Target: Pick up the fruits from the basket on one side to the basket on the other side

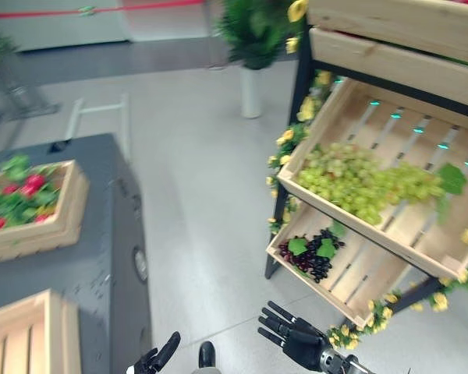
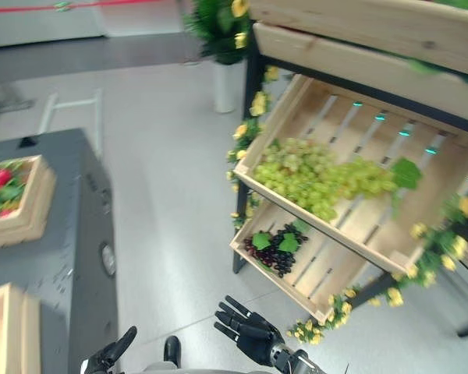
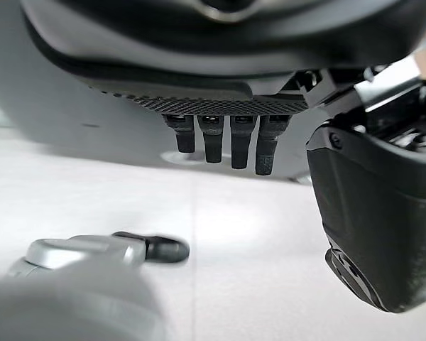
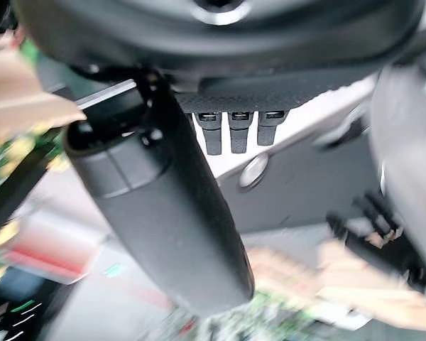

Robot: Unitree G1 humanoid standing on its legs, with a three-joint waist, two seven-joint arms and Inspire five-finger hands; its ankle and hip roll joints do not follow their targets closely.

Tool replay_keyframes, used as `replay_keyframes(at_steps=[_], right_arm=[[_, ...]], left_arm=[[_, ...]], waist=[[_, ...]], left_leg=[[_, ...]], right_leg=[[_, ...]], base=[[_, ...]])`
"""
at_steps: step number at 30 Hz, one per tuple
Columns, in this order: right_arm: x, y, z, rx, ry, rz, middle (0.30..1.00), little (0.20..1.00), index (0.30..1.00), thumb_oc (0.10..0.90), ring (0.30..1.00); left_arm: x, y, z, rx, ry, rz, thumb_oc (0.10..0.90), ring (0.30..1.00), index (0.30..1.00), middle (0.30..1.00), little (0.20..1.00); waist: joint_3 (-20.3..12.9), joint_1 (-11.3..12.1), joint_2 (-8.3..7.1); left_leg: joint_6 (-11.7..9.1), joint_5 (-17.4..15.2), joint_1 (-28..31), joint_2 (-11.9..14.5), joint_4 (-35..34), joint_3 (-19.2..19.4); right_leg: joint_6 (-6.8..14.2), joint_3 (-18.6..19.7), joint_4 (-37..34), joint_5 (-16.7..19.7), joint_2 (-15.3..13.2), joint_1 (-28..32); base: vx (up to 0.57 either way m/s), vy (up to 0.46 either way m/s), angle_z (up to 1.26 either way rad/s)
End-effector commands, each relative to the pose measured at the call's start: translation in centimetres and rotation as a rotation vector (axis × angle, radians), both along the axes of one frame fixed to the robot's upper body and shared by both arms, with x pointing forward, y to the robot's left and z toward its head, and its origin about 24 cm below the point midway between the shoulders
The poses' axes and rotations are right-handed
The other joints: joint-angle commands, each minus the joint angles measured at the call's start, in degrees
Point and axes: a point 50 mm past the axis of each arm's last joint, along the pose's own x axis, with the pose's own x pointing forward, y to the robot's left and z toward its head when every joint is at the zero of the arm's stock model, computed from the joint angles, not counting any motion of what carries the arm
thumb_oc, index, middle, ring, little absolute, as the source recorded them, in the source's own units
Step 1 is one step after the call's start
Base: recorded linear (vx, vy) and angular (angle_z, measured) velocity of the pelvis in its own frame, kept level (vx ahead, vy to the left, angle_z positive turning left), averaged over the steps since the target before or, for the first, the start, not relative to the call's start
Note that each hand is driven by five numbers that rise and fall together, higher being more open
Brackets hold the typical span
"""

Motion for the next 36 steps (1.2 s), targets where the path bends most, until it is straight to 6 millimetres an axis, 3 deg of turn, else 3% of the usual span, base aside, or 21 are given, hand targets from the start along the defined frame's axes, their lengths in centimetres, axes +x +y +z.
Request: replay_keyframes(at_steps=[1,4,6,7,8,9,11,12,13,14,15,18,19,20,21,24,28,34,36], right_arm=[[3.1,-0.2,0.4,-0.071,-0.048,-0.092,0.900,0.900,0.900,0.800,0.900],[2.1,-1.7,-0.4,-0.125,0.047,-0.210,0.900,0.900,0.900,0.800,0.900],[1.7,-2.3,-0.6,-0.149,0.069,-0.264,0.900,0.900,0.900,0.800,0.900],[1.8,-2.7,-0.5,-0.178,0.062,-0.284,0.900,0.900,0.900,0.800,0.900],[2.0,-2.8,-0.4,-0.190,0.056,-0.295,0.900,0.900,0.900,0.800,0.900],[2.6,-2.7,-0.2,-0.185,0.032,-0.291,0.900,0.900,0.900,0.800,0.900],[3.0,-2.6,0.0,-0.179,0.018,-0.288,0.900,0.900,0.900,0.800,0.900],[2.8,-2.6,-0.2,-0.197,0.051,-0.285,0.900,0.900,0.900,0.800,0.900],[2.8,-2.5,-0.3,-0.216,0.070,-0.277,0.900,0.900,0.900,0.800,0.900],[2.6,-2.3,-0.5,-0.242,0.089,-0.249,0.900,0.900,0.900,0.800,0.900],[2.4,-2.4,-0.7,-0.257,0.095,-0.226,0.900,0.900,0.900,0.800,0.900],[1.0,-3.3,-1.3,-0.356,0.100,-0.158,0.900,0.900,0.900,0.800,0.900],[0.5,-3.5,-1.7,-0.450,0.119,-0.109,0.900,0.900,0.900,0.800,0.900],[0.0,-3.6,-1.9,-0.530,0.136,-0.051,0.900,0.900,0.900,0.800,0.900],[-0.2,-3.4,-2.2,-0.630,0.142,0.071,0.900,0.900,0.900,0.800,0.900],[-0.3,-3.2,-2.4,-0.705,0.163,0.286,0.900,0.900,0.900,0.800,0.900],[-0.3,-3.5,-2.4,-0.690,0.183,0.292,0.900,0.900,0.900,0.800,0.900],[-2.9,-4.6,-3.1,-0.775,0.299,0.320,0.900,0.900,0.900,0.800,0.900],[-2.7,-4.3,-3.1,-0.779,0.280,0.321,0.900,0.900,0.900,0.800,0.900]], left_arm=[[6.4,-2.7,2.0,-0.005,-0.255,-0.110,0.800,0.900,0.900,0.900,0.900],[6.4,-2.9,2.0,-0.004,-0.267,-0.125,0.800,0.900,0.900,0.900,0.900],[6.7,-2.8,2.2,-0.008,-0.286,-0.150,0.800,0.900,0.900,0.900,0.900],[7.3,-2.6,2.4,-0.004,-0.297,-0.199,0.800,0.900,0.900,0.900,0.900],[7.7,-2.6,2.6,-0.004,-0.293,-0.242,0.800,0.900,0.900,0.900,0.900],[8.4,-2.5,2.9,0.005,-0.300,-0.287,0.800,0.900,0.900,0.900,0.900],[8.7,-2.3,3.1,0.012,-0.303,-0.326,0.800,0.900,0.900,0.900,0.900],[8.6,-2.0,3.0,-0.001,-0.284,-0.381,0.800,0.900,0.900,0.900,0.900],[8.5,-1.9,2.9,-0.007,-0.273,-0.392,0.800,0.900,0.900,0.900,0.900],[7.8,-1.7,2.6,-0.023,-0.243,-0.399,0.800,0.900,0.900,0.900,0.900],[7.1,-1.5,2.3,-0.037,-0.221,-0.398,0.800,0.900,0.900,0.900,0.900],[5.0,-1.0,1.5,-0.060,-0.172,-0.379,0.800,0.900,0.900,0.900,0.900],[4.1,-0.9,1.0,-0.082,-0.133,-0.343,0.800,0.900,0.900,0.900,0.900],[3.3,-0.9,0.7,-0.095,-0.102,-0.321,0.800,0.900,0.900,0.900,0.900],[2.3,-0.7,0.4,-0.089,-0.074,-0.288,0.800,0.900,0.900,0.900,0.900],[1.8,-0.6,0.2,-0.079,-0.045,-0.178,0.800,0.900,0.900,0.900,0.900],[3.0,-1.5,0.3,-0.082,-0.084,-0.223,0.800,0.900,0.900,0.900,0.900],[4.5,-4.5,0.5,-0.064,-0.107,-0.450,0.800,0.900,0.900,0.900,0.900],[4.6,-5.0,0.5,-0.079,-0.112,-0.498,0.800,0.900,0.900,0.900,0.900]], waist=[[-0.5,-1.3,0.98],[-1.8,-1.6,2.55],[-2.3,-2.1,3.56],[-2.2,-2.9,4.33],[-2.1,-3.2,4.41],[-1.1,-2.9,3.95],[-0.3,-3.0,4.09],[0.6,-3.3,4.19],[1.0,-3.3,4.22],[1.2,-2.8,4.83],[1.3,-2.4,5.36],[1.3,-2.3,6.64],[0.8,-1.9,6.79],[0.2,-1.0,6.56],[-0.7,0.5,5.68],[-0.8,2.3,4.24],[-0.9,3.2,2.56],[-2.8,2.5,2.94],[-3.1,2.4,3.14]], left_leg=[[-2.0,-13.8,7.4,-4.2,9.9,-0.3],[-4.2,-10.7,10.8,-5.5,11.7,-3.0],[-4.2,-10.9,12.7,-6.7,8.8,-4.7],[-3.5,-13.7,16.0,-7.9,-0.7,-4.8],[-2.8,-15.7,16.8,-8.9,-5.5,-5.2],[-1.4,-15.2,16.3,-10.7,-10.2,-8.1],[-0.9,-14.5,16.4,-11.0,-12.9,-10.1],[0.1,-12.9,15.7,-11.1,-15.7,-11.5],[0.5,-12.3,15.3,-10.8,-16.1,-11.1],[1.0,-11.2,14.4,-10.0,-16.1,-9.4],[1.2,-10.3,14.0,-9.5,-16.1,-8.6],[2.0,-9.5,13.3,-8.2,-16.0,-8.1],[2.1,-9.4,12.8,-7.7,-15.6,-8.4],[1.5,-9.7,12.6,-7.1,-14.9,-8.6],[0.4,-10.1,11.1,-6.3,-13.1,-6.4],[-1.7,-9.7,8.9,-4.6,-10.6,-3.5],[-2.5,-8.3,6.4,-4.4,-8.7,-5.6],[-2.4,-7.5,8.6,-4.9,-12.6,-7.8],[-2.3,-7.4,9.4,-5.0,-13.3,-8.1]], right_leg=[[2.0,4.3,-5.2,3.2,2.6,1.0],[1.5,4.6,-7.0,3.7,4.7,0.7],[1.7,4.8,-7.3,4.5,5.6,-0.8],[3.0,3.7,-7.3,6.4,5.8,-3.6],[4.3,2.5,-7.5,8.1,5.5,-5.7],[5.7,2.8,-7.1,11.3,5.2,-10.6],[6.5,4.0,-6.0,12.2,5.4,-13.4],[7.1,6.0,-3.4,12.1,5.6,-15.2],[7.7,5.6,-0.6,12.6,5.1,-15.7],[8.7,3.5,7.3,12.6,2.9,-17.3],[8.6,2.8,12.0,11.3,1.4,-17.6],[6.6,6.5,23.0,6.5,-1.3,-16.2],[5.8,6.3,20.6,4.3,-2.3,-12.8],[5.6,4.9,13.9,2.2,-3.8,-7.6],[6.0,2.6,4.2,1.2,-3.4,-2.6],[6.2,5.0,-8.9,5.4,-1.6,0.8],[4.3,5.5,-8.6,5.2,-0.6,1.2],[4.0,5.1,-9.1,4.5,0.1,2.1],[4.1,5.0,-9.1,4.5,0.2,2.4]], base=[[-0.31,-0.012,0.68],[-0.34,-0.009,0.60],[-0.45,0.065,0.36],[-0.53,0.124,0.15],[-0.76,0.127,0.07],[-0.65,0.046,0.10],[-0.50,0.003,-0.15],[-0.42,-0.016,-0.43],[-0.57,-0.021,-0.41],[-0.41,-0.026,-0.16],[-0.36,-0.012,-0.11],[-0.19,-0.119,-0.05],[-0.07,-0.258,0.02],[-0.11,-0.394,0.11],[-0.09,-0.377,0.13],[-0.19,-0.345,-0.38],[-0.11,-0.229,0.02],[-0.02,-0.041,0.25],[0.01,0.005,0.02]])
